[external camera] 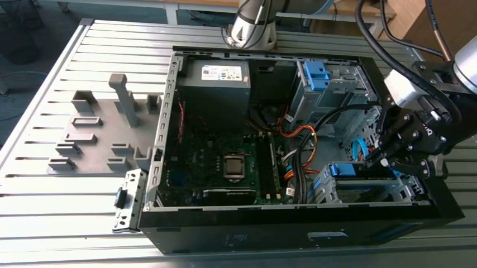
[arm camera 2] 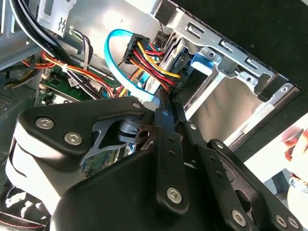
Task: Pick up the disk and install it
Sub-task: 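Insert the second disk wire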
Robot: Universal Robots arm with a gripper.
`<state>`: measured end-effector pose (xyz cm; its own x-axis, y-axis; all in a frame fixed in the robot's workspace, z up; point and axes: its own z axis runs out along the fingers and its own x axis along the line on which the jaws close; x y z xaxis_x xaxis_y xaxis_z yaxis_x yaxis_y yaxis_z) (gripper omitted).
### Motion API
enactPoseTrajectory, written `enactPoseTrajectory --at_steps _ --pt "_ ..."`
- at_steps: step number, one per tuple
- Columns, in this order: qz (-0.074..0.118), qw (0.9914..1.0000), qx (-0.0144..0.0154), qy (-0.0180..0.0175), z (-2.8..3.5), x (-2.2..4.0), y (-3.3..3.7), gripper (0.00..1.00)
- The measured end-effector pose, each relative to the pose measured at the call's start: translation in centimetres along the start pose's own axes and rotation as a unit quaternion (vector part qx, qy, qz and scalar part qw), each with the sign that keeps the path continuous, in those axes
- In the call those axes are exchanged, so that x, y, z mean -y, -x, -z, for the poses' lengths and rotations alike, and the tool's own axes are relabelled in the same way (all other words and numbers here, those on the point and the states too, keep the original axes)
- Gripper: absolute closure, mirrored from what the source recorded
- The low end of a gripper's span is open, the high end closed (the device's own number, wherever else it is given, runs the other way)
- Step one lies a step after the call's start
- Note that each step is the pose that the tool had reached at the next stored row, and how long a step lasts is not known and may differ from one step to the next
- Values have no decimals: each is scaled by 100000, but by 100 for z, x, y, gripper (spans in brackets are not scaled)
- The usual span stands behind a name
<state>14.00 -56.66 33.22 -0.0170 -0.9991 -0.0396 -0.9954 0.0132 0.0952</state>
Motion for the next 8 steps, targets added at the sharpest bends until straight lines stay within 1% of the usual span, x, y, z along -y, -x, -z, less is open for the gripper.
enactPoseTrajectory --at_steps 3,6,8 --pt "-1 100000 0 6 -12 1 -1 84" --pt "-12 100000 -40 3 -43 3 -3 84" --pt "-6 100000 11 -1 -54 4 -3 84"
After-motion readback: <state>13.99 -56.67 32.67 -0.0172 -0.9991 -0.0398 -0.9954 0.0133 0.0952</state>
